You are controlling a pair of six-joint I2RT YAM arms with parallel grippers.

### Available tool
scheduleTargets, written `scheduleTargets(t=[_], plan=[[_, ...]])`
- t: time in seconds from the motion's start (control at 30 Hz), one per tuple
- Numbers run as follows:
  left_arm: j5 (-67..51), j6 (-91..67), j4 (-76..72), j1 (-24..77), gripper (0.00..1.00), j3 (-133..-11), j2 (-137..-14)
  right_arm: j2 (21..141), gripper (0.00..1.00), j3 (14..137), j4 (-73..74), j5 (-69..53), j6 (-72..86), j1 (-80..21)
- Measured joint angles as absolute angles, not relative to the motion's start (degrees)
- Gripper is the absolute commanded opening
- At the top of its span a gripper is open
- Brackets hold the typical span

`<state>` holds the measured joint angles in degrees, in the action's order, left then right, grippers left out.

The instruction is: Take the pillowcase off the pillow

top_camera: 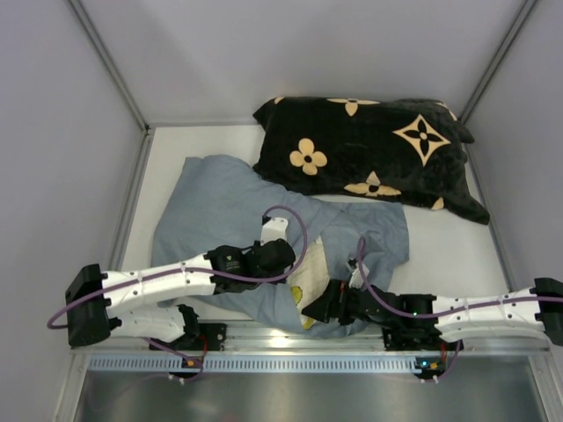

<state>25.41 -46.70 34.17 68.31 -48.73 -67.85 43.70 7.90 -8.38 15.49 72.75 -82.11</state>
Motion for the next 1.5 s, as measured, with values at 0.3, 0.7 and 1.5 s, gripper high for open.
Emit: scheduleTargets(t=[0.3, 0.7, 1.5], plan=[[24.8, -47.9, 33.6, 68.3, 0.00, -46.8, -65.7, 46.9, 0.99, 7.8, -16.2, 18.9, 76.1, -82.1], [23.4, -48.3, 33.5, 68.3, 0.00, -45.3, -62.8, 53.9, 0.98, 9.1, -15.4, 21.6, 84.2, -82.0], [21.9, -49.5, 33.5, 68.7, 0.00, -44.3, -60.0, 74.8, 0.00, 9.7, -41.5, 25.7, 77.3, -81.3]])
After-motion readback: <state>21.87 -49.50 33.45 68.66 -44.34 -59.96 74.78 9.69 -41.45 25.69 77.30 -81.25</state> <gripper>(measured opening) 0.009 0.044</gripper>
